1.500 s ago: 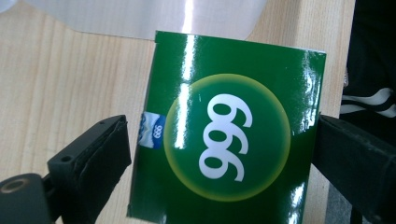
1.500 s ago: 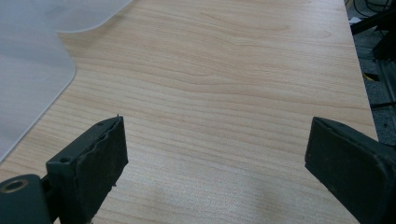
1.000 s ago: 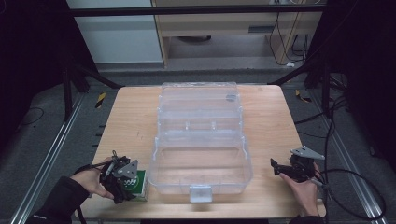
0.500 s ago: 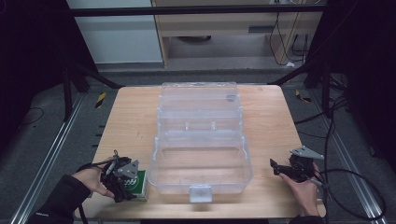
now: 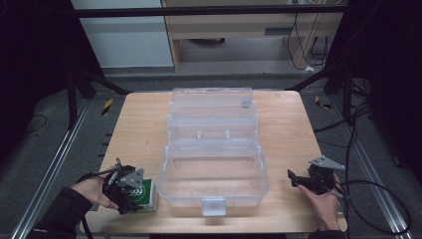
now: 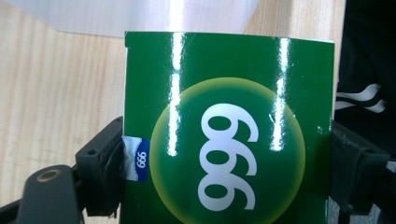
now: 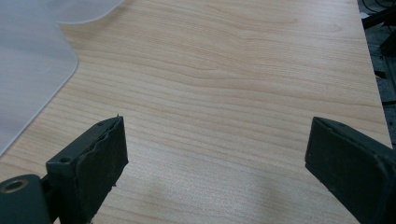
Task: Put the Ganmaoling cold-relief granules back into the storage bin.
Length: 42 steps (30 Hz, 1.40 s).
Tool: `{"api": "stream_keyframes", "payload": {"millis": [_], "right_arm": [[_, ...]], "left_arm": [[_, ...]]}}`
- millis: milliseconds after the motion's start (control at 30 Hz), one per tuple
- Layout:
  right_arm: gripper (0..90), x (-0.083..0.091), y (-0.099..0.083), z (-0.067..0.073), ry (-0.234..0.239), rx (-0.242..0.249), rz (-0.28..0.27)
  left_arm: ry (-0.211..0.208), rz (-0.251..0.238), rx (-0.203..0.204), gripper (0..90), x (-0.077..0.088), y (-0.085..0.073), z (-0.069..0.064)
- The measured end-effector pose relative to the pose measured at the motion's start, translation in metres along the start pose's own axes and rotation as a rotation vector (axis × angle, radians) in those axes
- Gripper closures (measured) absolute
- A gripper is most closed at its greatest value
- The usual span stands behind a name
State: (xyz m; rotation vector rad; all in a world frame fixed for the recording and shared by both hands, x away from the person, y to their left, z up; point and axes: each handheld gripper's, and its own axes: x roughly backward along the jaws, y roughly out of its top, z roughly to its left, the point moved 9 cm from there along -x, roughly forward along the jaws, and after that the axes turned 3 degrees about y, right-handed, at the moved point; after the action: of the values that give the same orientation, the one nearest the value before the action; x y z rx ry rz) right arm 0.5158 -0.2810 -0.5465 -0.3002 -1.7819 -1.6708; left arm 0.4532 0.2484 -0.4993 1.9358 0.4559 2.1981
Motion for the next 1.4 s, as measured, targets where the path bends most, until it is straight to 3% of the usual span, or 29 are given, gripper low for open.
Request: {"api": "stream_keyframes", "payload": {"millis": [333,567,967,1400], "right_arm": [[6.1,0.001,0.0,0.0,0.002,-0.002,-0.002],[6.1,0.001,0.001,0.0,0.0,0.0,-0.004],[6.1,0.001,0.001,0.0,0.001,0.001,-0.006],[6.1,0.0,0.0,0.0,0.005,-0.003,-0.004]], "left_arm": [[0.012,-0.03,0.009,14.8,0.025,0.004,-0.001],[0.026,-0.022,0.012,14.8,0.041,0.007,0.001],[0.063,-0.042,-0.011,14.9,0.075,0.024,0.003],[0.074,-0.039,-0.017,14.9,0.095,0.038,0.009]]}}
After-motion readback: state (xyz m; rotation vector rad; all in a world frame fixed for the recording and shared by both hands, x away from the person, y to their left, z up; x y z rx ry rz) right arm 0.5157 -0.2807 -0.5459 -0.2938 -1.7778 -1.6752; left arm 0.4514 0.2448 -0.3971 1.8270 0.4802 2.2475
